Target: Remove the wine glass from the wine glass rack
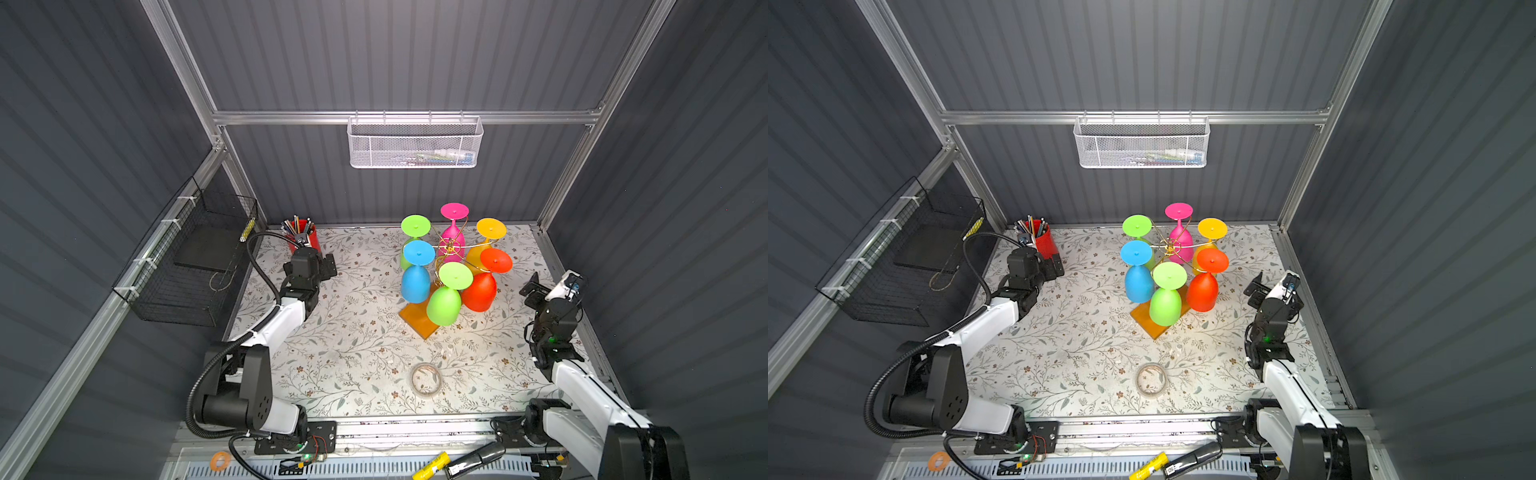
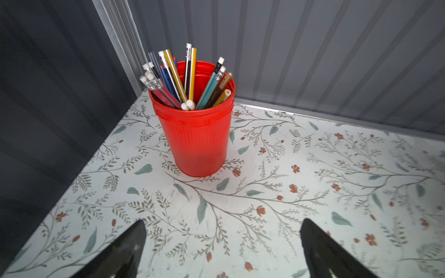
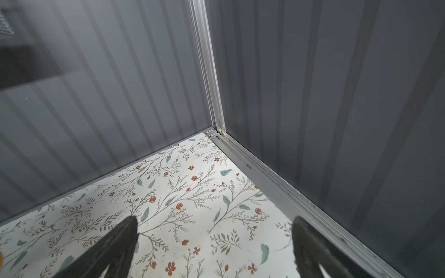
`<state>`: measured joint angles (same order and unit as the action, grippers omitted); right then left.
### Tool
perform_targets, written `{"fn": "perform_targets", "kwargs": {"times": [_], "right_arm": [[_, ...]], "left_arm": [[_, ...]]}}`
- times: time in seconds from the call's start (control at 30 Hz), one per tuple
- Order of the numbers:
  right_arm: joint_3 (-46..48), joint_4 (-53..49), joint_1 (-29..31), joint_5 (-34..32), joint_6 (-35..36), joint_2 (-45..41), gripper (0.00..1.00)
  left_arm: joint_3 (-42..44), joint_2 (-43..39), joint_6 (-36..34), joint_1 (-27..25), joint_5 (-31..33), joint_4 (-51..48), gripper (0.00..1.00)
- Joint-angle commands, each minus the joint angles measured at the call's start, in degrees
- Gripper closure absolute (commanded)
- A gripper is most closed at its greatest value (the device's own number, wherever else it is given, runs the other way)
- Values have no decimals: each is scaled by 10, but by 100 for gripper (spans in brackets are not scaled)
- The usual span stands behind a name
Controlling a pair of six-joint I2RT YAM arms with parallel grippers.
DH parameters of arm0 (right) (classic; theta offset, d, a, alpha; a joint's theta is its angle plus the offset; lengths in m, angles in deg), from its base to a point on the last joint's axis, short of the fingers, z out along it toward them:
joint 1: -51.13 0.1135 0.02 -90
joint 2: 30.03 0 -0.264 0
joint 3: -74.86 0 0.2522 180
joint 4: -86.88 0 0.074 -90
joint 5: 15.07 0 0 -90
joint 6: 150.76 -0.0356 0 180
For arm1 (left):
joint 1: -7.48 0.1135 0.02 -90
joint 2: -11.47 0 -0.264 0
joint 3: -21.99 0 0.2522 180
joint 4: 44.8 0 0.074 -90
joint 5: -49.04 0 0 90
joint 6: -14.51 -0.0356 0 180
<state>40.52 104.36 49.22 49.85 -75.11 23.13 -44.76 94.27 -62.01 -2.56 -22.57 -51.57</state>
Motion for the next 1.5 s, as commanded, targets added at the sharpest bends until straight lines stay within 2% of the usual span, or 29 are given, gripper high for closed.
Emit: {"fn": "perform_targets", "kwargs": {"times": [0.0,0.13,0.23,0.37,0.57,0.7,0.83,0.9,1.03,1.27,1.47], "right_arm": [[-60,-202,-7,-12,-83,-37,1],[-100,-330,-18,39,-153,-85,1],[-111,-386,-31,105,-195,-114,1],[-127,-438,-44,191,-216,-127,1],[-114,-469,-59,302,-254,-160,1],[-91,-460,-59,378,-293,-162,3],[-52,-425,-59,437,-333,-161,7],[-42,-420,-59,460,-340,-159,7],[-25,-411,-60,480,-341,-146,7],[4,-380,-59,510,-351,-119,9],[0,-380,-60,516,-343,-110,9]], "left_arm": [[-39,-13,98,-2,-39,-131,0],[-46,-17,162,-10,-127,-186,0],[-34,-29,178,-30,-161,-209,0],[-5,-38,194,-52,-212,-222,2],[48,-46,224,-89,-291,-196,6],[96,-35,269,-119,-342,-136,10],[126,-6,311,-172,-350,-73,16],[128,11,322,-200,-346,-48,23],[113,63,340,-246,-339,-11,29],[101,156,392,-292,-347,80,38],[81,200,413,-313,-332,104,48]]}}
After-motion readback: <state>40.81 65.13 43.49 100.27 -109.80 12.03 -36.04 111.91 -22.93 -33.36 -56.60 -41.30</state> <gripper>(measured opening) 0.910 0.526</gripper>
